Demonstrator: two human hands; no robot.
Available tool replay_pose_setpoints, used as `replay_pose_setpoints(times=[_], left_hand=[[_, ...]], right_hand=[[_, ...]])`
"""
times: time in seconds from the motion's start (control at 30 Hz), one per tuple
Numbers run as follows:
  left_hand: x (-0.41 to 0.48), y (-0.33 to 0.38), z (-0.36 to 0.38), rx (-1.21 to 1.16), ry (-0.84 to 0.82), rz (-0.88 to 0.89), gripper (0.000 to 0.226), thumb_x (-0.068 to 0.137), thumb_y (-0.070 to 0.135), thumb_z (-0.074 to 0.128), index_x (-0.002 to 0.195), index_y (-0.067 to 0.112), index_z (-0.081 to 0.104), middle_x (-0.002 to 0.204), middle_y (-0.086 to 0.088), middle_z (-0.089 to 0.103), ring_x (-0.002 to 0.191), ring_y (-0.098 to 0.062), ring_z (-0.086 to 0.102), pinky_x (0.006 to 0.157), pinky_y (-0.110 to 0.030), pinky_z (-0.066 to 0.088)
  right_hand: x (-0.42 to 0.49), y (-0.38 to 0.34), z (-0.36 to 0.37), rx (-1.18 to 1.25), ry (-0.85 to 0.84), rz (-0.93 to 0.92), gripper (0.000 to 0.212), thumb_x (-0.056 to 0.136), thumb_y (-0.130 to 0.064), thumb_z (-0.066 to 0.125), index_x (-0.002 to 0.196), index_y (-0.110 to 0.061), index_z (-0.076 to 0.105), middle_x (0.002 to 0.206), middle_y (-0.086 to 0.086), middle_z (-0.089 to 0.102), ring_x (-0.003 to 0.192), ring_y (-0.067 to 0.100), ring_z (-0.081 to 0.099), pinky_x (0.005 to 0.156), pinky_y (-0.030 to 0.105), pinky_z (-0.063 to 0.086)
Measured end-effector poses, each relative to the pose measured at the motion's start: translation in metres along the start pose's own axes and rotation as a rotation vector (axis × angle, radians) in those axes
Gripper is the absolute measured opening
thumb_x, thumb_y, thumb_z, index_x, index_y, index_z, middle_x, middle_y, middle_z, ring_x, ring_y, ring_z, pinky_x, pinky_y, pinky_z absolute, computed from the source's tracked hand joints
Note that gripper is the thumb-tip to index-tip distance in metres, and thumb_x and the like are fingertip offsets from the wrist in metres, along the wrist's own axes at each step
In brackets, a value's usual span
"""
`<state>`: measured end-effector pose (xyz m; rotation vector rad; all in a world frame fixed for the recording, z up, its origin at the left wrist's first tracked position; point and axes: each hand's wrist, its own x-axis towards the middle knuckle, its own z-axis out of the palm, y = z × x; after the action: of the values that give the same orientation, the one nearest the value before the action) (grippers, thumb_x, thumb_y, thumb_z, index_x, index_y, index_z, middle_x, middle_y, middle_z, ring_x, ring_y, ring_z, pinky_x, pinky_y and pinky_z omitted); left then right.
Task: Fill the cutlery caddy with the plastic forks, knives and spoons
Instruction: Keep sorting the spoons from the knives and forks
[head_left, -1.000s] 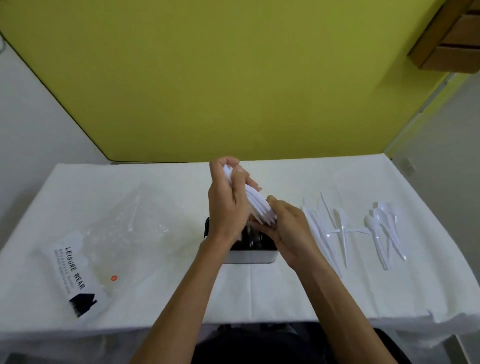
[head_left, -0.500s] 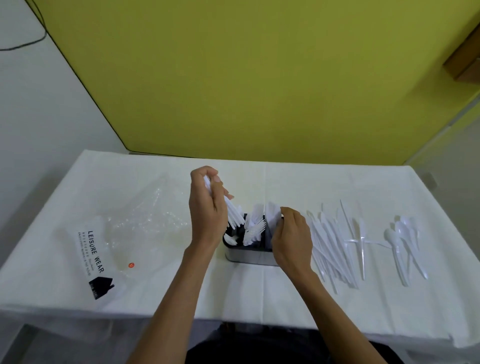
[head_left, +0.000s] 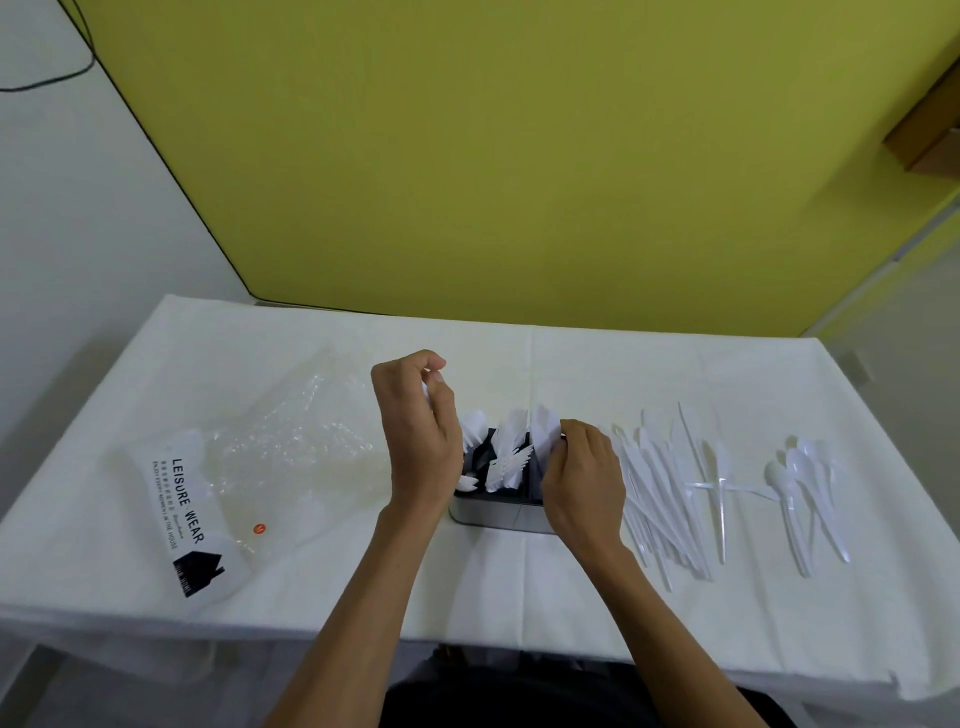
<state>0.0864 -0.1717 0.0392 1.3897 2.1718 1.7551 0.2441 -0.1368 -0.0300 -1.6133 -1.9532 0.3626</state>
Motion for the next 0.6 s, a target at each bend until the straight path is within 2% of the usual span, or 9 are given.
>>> replay_pose_setpoints(times=[0.1, 0.2, 0.23, 0.3, 0.37, 0.5, 0.6], left_hand=[[-0.006, -0.001, 0.0, 0.004, -0.01, 0.009, 0.019, 0.098, -0.009, 0.044, 0.109, -0.003, 0.059, 0.107, -0.013, 0.046, 0.092, 0.006, 0.045, 0.078, -0.003, 0.036], [-0.019, -0.008, 0.008, 0.003, -0.083, 0.028, 0.021, 0.099, -0.006, 0.045, 0.111, 0.001, 0.06, 0.111, -0.007, 0.043, 0.095, 0.002, 0.049, 0.082, -0.006, 0.038], [-0.025, -0.011, 0.012, 0.002, -0.14, 0.02, 0.021, 0.1, -0.003, 0.045, 0.112, 0.005, 0.061, 0.114, -0.002, 0.041, 0.099, -0.003, 0.051, 0.085, -0.009, 0.039], [-0.04, -0.02, 0.021, 0.032, -0.28, -0.016, 0.022, 0.101, 0.008, 0.046, 0.113, 0.014, 0.063, 0.118, 0.006, 0.042, 0.108, -0.015, 0.052, 0.094, -0.026, 0.045], [-0.053, -0.028, 0.024, 0.116, -0.35, -0.004, 0.026, 0.102, 0.023, 0.043, 0.116, 0.019, 0.064, 0.129, 0.006, 0.048, 0.119, -0.016, 0.047, 0.101, -0.037, 0.043], [-0.059, -0.041, 0.013, 0.131, -0.436, -0.028, 0.046, 0.103, 0.043, 0.029, 0.138, 0.026, 0.054, 0.156, 0.004, 0.037, 0.143, -0.01, 0.031, 0.113, -0.03, 0.027], [-0.059, -0.049, 0.009, 0.069, -0.537, -0.021, 0.048, 0.104, 0.047, 0.031, 0.144, 0.026, 0.046, 0.154, 0.005, 0.042, 0.142, -0.009, 0.036, 0.115, -0.034, 0.034]], right_hand=[[0.0, 0.001, 0.001, 0.002, 0.014, -0.005, 0.022, 0.091, -0.007, 0.041, 0.097, -0.007, 0.062, 0.091, 0.004, 0.064, 0.087, 0.026, 0.057, 0.071, 0.028, 0.041], [0.001, 0.002, 0.003, -0.004, 0.021, -0.01, 0.022, 0.092, -0.009, 0.04, 0.095, -0.007, 0.062, 0.091, 0.004, 0.064, 0.086, 0.025, 0.057, 0.07, 0.029, 0.041], [0.001, 0.003, 0.003, -0.006, 0.023, -0.011, 0.02, 0.091, -0.008, 0.042, 0.094, -0.007, 0.061, 0.089, 0.004, 0.063, 0.084, 0.025, 0.056, 0.069, 0.029, 0.042], [0.002, 0.003, 0.003, -0.006, 0.028, -0.015, 0.016, 0.09, -0.007, 0.043, 0.089, -0.009, 0.059, 0.086, 0.003, 0.062, 0.081, 0.024, 0.055, 0.066, 0.029, 0.041], [0.001, 0.003, 0.004, -0.002, 0.029, -0.02, 0.016, 0.089, -0.007, 0.042, 0.086, -0.01, 0.058, 0.083, 0.002, 0.06, 0.079, 0.022, 0.053, 0.065, 0.028, 0.037], [0.0, 0.003, 0.003, 0.004, 0.037, -0.023, 0.023, 0.09, -0.015, 0.033, 0.084, -0.012, 0.055, 0.081, -0.001, 0.058, 0.077, 0.019, 0.05, 0.064, 0.027, 0.035], [0.0, 0.004, 0.002, 0.014, 0.043, -0.037, 0.02, 0.09, -0.013, 0.035, 0.081, -0.012, 0.053, 0.08, -0.001, 0.056, 0.075, 0.019, 0.049, 0.063, 0.027, 0.035]])
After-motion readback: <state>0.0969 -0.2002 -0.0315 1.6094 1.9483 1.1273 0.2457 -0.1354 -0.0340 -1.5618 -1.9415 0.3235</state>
